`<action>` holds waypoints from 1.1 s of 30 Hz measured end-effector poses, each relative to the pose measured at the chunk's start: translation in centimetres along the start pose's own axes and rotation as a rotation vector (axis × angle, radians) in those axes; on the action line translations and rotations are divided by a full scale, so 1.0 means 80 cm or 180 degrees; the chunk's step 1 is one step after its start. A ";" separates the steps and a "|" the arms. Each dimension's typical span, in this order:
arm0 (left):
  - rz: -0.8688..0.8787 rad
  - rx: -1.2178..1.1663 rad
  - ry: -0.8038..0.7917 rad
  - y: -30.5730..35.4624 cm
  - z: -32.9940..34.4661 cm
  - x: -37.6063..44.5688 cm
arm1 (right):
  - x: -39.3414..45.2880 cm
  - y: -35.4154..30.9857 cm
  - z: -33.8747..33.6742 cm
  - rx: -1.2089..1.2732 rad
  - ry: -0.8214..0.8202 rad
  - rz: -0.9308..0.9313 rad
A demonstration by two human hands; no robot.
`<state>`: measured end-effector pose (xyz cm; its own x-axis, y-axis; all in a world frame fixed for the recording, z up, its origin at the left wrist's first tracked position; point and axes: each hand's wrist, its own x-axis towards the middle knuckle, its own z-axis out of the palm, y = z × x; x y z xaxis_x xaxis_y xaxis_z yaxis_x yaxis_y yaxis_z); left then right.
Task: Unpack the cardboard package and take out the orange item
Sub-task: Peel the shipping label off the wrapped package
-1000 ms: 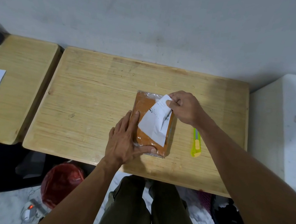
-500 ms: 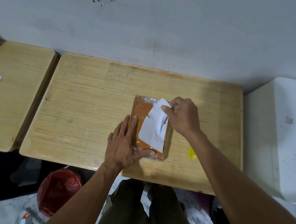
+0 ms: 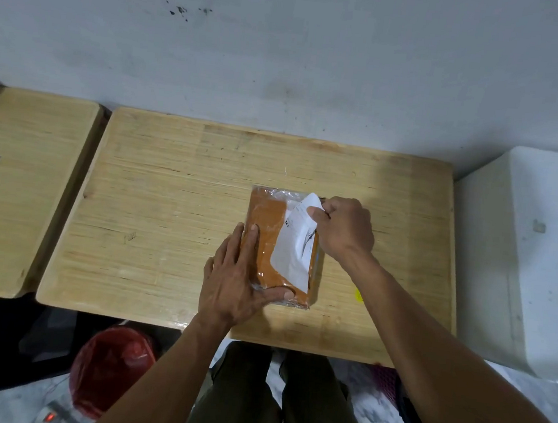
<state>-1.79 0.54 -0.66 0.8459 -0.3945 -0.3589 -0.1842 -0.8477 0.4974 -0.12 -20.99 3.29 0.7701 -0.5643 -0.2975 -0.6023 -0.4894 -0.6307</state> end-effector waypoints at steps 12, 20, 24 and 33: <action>-0.0072 0.0089 -0.0036 0.014 -0.001 0.001 | 0.004 0.027 -0.022 0.0041 -0.0078 -0.0027; -0.0106 0.0090 -0.0126 0.025 -0.001 0.006 | 0.023 0.033 -0.037 -0.0305 -0.0300 -0.0115; -0.0136 0.0138 -0.0141 0.026 -0.002 0.006 | 0.030 0.039 -0.038 -0.0193 -0.0357 -0.0066; -0.0215 0.0140 -0.0150 0.036 0.001 0.008 | 0.030 0.044 -0.027 -0.0179 -0.0198 0.0046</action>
<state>-1.83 -2.14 0.49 0.8328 -0.3513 -0.4278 -0.1502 -0.8873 0.4361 -0.80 -25.49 1.90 0.7717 -0.5301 -0.3515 -0.6231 -0.5190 -0.5852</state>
